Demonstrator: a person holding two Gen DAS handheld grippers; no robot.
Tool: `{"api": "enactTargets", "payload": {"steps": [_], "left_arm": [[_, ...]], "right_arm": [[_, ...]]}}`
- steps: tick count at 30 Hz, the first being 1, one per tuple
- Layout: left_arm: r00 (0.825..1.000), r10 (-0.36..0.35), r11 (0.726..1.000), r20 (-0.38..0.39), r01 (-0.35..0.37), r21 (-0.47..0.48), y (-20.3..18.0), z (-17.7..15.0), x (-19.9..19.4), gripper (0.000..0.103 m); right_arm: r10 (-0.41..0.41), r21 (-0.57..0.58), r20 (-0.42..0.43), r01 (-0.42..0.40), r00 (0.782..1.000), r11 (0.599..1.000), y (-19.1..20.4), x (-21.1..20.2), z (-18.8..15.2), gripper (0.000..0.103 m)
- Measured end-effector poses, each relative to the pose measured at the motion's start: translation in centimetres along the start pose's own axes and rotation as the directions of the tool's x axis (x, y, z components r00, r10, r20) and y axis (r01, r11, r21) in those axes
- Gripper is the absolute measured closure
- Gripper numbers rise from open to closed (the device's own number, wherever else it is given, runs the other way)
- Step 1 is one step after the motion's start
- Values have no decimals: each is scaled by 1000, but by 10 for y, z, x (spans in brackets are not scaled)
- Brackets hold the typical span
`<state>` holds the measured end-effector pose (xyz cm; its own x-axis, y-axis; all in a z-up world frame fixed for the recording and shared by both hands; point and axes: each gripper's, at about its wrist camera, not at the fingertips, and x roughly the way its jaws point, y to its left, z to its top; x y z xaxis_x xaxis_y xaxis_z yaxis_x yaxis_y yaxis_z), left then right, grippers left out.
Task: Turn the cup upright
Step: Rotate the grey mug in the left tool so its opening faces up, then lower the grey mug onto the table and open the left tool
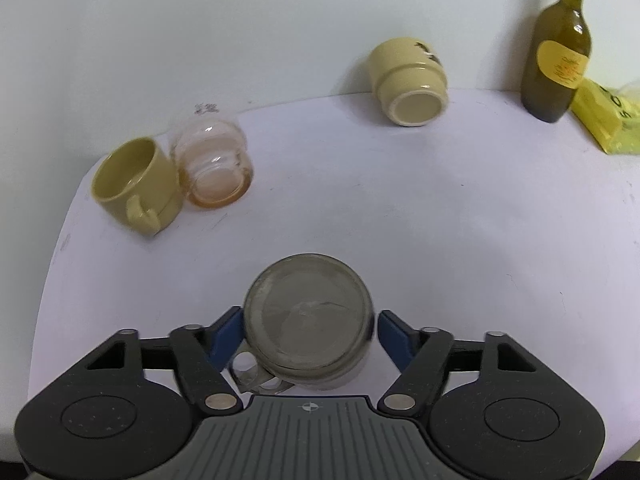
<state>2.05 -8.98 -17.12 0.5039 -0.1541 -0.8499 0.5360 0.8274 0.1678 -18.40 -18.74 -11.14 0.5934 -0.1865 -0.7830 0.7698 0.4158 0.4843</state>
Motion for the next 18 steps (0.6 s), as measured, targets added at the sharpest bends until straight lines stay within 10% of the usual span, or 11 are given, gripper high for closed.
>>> {"api": "enactTargets", "payload": {"steps": [18], "left_arm": [[1000, -1, 999, 25, 0, 36, -19, 45, 23, 35]], "right_arm": [[-28, 2, 1, 28, 1000, 1000, -11, -12, -8, 23]]}}
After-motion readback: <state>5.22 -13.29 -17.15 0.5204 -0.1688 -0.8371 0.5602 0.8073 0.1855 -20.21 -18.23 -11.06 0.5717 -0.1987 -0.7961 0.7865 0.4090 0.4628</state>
